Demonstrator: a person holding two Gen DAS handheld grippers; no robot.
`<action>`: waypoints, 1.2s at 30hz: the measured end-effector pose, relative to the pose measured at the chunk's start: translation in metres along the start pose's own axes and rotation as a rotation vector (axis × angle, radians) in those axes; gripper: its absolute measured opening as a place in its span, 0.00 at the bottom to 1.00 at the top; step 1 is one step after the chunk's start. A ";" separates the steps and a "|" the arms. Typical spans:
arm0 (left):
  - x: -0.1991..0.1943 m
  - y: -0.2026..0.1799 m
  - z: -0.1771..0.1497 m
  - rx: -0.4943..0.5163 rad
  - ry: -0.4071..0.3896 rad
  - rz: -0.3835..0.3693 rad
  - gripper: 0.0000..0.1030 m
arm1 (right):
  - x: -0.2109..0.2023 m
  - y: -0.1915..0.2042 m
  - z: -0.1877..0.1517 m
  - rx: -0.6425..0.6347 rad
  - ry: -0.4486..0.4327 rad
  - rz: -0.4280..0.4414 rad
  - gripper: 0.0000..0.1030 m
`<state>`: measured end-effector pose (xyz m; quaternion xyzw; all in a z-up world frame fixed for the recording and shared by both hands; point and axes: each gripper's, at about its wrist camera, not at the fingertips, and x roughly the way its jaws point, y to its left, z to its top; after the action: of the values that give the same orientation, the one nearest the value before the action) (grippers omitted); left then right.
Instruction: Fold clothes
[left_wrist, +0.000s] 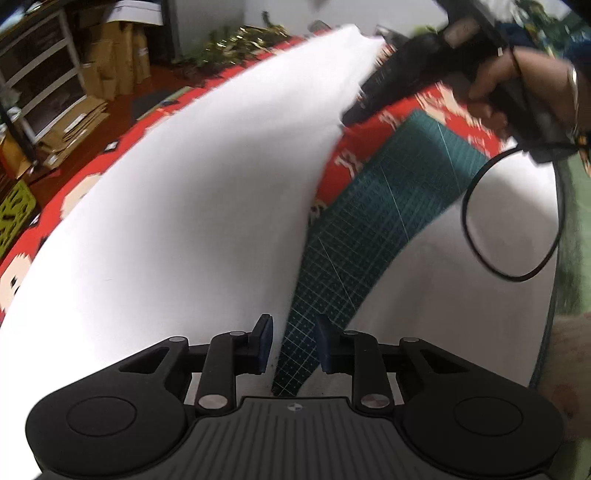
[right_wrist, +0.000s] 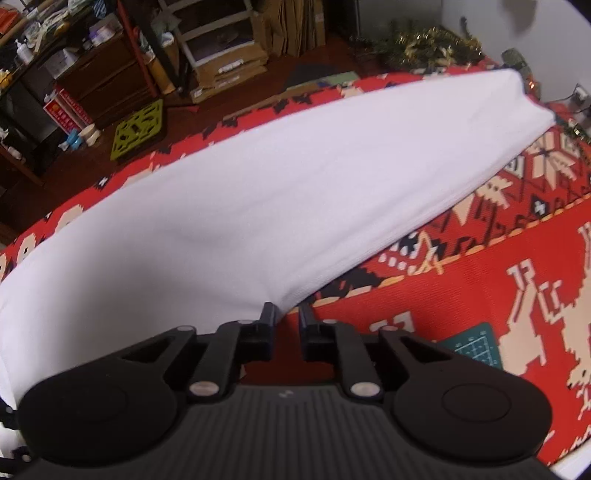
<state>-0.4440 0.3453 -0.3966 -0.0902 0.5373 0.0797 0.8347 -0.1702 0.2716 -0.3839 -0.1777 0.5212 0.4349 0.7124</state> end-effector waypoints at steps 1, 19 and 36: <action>0.004 -0.001 -0.002 0.017 0.011 0.005 0.24 | -0.003 0.000 -0.002 -0.009 -0.003 0.011 0.16; 0.006 0.015 -0.016 -0.017 0.062 0.016 0.02 | 0.017 -0.065 0.037 0.087 -0.058 -0.095 0.04; 0.012 0.014 0.001 -0.222 0.144 0.099 0.02 | 0.046 -0.286 0.161 0.404 -0.181 -0.251 0.17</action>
<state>-0.4416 0.3600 -0.4084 -0.1609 0.5875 0.1733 0.7739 0.1582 0.2460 -0.4192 -0.0553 0.5055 0.2441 0.8257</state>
